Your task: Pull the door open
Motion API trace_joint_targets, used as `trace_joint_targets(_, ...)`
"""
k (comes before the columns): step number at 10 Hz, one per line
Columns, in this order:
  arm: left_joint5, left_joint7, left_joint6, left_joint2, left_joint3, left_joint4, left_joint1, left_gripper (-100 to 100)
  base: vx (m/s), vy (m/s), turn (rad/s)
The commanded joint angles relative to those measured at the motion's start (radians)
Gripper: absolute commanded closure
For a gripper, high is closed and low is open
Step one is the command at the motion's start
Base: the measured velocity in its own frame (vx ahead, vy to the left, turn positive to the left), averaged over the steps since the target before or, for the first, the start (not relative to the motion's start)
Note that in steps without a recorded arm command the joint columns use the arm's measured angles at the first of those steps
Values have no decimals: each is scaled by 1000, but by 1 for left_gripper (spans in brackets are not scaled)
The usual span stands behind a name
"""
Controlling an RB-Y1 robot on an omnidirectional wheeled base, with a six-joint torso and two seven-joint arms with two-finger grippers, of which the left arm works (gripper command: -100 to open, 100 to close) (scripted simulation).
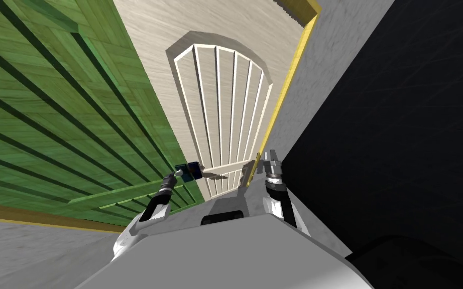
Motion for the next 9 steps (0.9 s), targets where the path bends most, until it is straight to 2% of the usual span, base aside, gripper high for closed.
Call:
trace_joint_targets(1,0,0,3,-2,-2,3,4,100,-33,20,-5)
trace_joint_targets(4,0,0,3,-2,-2,3,4,100,-12,5,-2)
trace_joint_targets(5,4,1,5,11,20,8,25,-100,-158,23,147)
trace_joint_targets(7,5,3,6,17,26,7,37,-100,-198,47,96)
trace_joint_targets(9,5,6,8,17,20,-4,47,-100,-208,-58,10)
